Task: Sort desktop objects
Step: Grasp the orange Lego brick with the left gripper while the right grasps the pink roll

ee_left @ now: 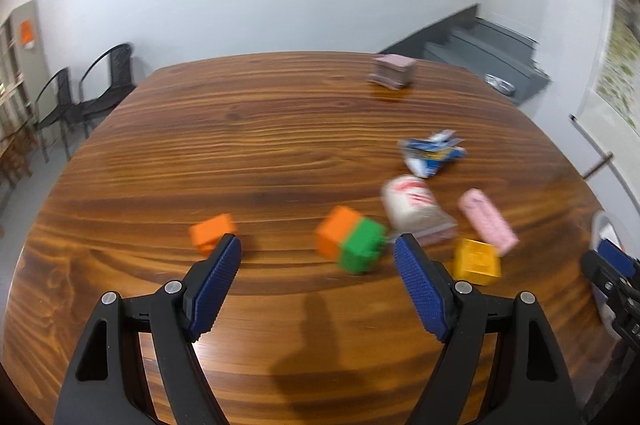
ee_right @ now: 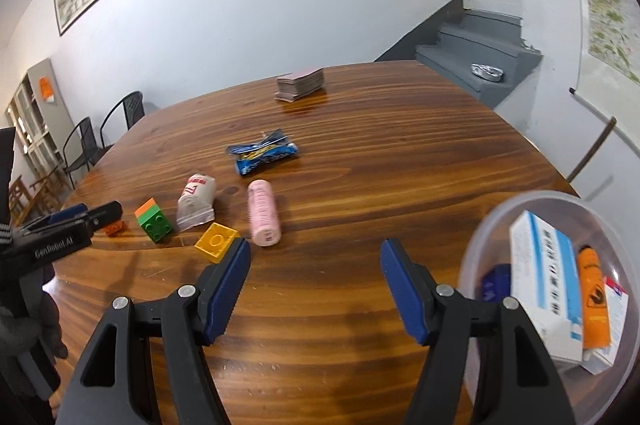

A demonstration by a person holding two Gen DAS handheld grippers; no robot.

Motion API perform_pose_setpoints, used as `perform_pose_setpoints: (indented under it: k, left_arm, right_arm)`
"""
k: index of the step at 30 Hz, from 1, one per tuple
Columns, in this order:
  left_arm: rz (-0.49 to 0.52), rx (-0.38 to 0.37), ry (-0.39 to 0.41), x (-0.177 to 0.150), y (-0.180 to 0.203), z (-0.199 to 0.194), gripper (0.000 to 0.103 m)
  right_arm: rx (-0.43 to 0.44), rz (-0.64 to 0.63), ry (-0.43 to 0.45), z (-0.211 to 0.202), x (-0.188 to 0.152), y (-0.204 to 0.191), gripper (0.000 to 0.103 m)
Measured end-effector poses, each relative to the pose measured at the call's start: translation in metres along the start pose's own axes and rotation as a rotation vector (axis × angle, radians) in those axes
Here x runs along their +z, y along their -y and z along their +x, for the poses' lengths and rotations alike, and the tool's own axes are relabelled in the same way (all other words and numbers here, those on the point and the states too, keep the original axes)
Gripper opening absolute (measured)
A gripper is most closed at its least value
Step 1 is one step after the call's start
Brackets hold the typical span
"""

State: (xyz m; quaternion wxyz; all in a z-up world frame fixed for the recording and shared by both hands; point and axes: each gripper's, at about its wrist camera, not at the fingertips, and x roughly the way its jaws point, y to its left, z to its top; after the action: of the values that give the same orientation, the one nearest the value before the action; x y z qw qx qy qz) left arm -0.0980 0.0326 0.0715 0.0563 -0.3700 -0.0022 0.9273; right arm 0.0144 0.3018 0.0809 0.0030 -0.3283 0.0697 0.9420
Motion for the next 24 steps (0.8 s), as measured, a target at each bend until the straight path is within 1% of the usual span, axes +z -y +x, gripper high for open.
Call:
perform_pose_setpoints:
  k: [5,9,16,20,21,22,23,24]
  left_arm:
    - [-0.066,0.069,-0.023,-0.001,-0.032,0.015,0.082]
    - [-0.091,0.118,-0.044,-0.003,-0.046,0.028,0.082]
    - [-0.107,0.149,-0.079,0.002,-0.057,0.057,0.082]
    - [-0.118,0.138,-0.097,0.003,-0.062,0.069,0.082]
    - [-0.119,0.133,-0.103,0.003,-0.062,0.073,0.080]
    - [-0.120,0.130,-0.110,0.002,-0.063,0.074,0.070]
    - [-0.122,0.125,-0.121,0.001,-0.065,0.076,0.058]
    - [-0.128,0.120,-0.126,0.000,-0.066,0.077,0.055]
  right_arm:
    - [0.027,-0.036,-0.027,0.017,0.005,-0.017,0.072]
    - [0.040,-0.059,-0.044,0.027,0.009,-0.027,0.072]
    - [0.056,-0.089,-0.075,0.048,0.017,-0.037,0.072]
    - [0.065,-0.100,-0.092,0.057,0.020,-0.041,0.072]
    - [0.068,-0.100,-0.097,0.060,0.021,-0.041,0.072]
    - [0.070,-0.100,-0.102,0.063,0.022,-0.042,0.072]
    - [0.074,-0.100,-0.107,0.067,0.023,-0.043,0.072]
    - [0.078,-0.099,-0.111,0.070,0.024,-0.044,0.072]
